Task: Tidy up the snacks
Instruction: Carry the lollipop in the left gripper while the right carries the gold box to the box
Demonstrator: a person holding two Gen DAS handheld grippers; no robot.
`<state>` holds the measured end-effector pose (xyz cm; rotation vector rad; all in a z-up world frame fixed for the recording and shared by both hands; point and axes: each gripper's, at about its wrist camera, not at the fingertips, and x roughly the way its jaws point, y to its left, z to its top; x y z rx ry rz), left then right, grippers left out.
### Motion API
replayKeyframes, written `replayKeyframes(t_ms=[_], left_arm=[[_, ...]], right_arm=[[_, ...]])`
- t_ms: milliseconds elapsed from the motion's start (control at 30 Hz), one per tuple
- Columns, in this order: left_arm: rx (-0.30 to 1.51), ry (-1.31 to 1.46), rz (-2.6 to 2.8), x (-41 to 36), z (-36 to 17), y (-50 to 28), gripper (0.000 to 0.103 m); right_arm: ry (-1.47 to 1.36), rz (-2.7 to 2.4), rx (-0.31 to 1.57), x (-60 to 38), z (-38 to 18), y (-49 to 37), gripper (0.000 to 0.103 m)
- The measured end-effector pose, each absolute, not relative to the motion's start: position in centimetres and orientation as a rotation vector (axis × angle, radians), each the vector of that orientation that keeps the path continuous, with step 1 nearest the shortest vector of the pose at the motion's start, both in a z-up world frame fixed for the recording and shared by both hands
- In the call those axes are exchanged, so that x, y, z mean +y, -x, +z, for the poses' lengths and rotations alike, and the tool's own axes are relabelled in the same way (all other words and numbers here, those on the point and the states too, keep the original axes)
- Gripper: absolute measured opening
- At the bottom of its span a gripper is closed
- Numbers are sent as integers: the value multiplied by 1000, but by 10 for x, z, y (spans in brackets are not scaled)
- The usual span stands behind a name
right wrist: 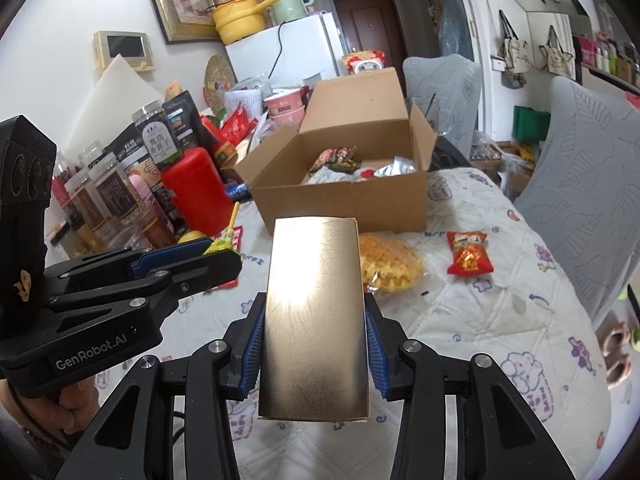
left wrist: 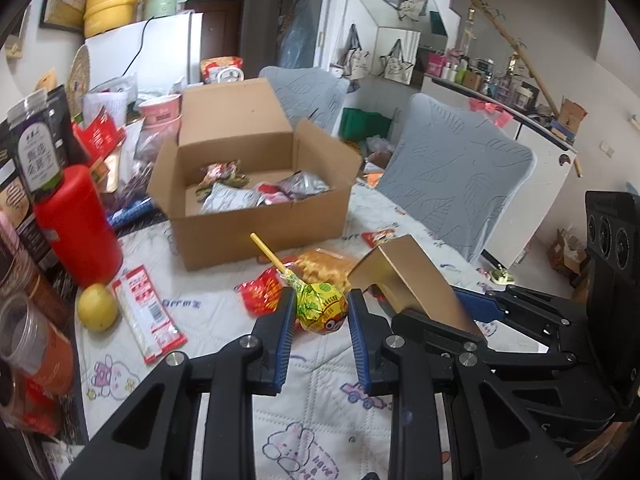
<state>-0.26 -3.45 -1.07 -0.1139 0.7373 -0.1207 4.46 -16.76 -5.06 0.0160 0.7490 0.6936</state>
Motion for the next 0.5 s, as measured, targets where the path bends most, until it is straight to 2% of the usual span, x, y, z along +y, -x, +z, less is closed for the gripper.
replayKeyframes(t_ms=[500], left_arm=[[654, 96, -146, -31, 23, -22, 26]], right_arm=[[-7, 705, 667, -163, -16, -69, 43]])
